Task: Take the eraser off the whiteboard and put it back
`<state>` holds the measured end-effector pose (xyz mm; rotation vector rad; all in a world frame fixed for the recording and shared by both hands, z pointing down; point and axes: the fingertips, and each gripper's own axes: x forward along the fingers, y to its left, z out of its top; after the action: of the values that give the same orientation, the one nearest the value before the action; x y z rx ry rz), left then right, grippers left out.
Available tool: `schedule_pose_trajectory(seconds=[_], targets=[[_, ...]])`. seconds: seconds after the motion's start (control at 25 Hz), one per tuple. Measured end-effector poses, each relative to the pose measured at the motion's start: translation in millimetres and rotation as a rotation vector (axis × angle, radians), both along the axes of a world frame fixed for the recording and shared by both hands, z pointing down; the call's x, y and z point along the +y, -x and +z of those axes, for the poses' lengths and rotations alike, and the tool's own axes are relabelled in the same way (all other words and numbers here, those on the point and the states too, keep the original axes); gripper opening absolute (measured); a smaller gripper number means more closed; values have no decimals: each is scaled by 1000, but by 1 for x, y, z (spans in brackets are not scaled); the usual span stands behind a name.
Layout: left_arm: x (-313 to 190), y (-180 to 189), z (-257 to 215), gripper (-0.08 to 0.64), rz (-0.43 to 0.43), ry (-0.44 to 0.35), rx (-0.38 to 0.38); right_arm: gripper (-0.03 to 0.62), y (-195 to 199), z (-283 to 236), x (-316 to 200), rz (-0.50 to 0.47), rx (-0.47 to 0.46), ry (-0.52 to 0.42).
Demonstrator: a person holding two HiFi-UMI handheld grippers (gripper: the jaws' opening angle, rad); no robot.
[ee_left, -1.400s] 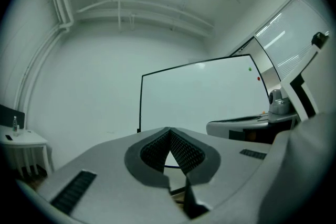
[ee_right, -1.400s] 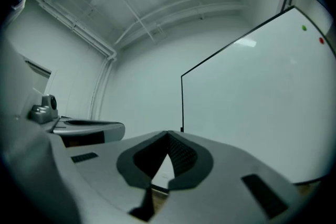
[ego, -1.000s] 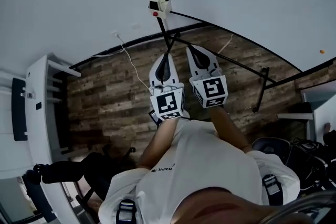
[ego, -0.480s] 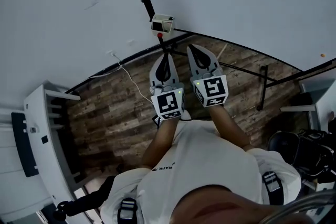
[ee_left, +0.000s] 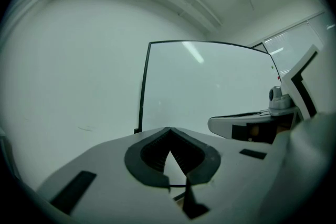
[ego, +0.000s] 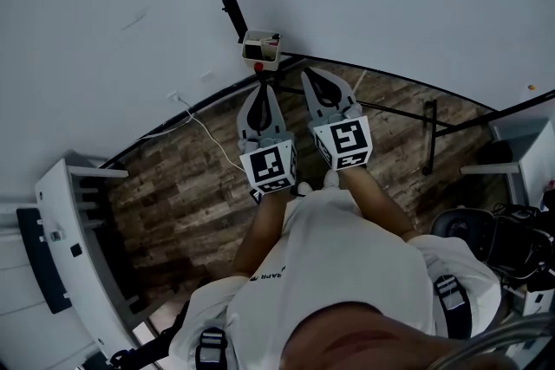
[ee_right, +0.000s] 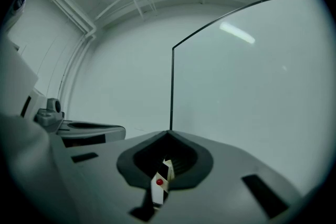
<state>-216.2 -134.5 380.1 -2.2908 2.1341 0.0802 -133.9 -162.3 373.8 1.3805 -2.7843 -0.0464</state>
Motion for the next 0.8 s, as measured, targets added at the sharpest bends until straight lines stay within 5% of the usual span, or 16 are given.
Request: schedule_pose_trajectory(seconds=[0.44,0.8], targets=[[-42,-5,9,3,-43,-4,-67,12,-22,13,-32,2,-24,-7],[-84,12,50,3,-75,86,-131,12,-19,21,-47,-41,-18,-6]])
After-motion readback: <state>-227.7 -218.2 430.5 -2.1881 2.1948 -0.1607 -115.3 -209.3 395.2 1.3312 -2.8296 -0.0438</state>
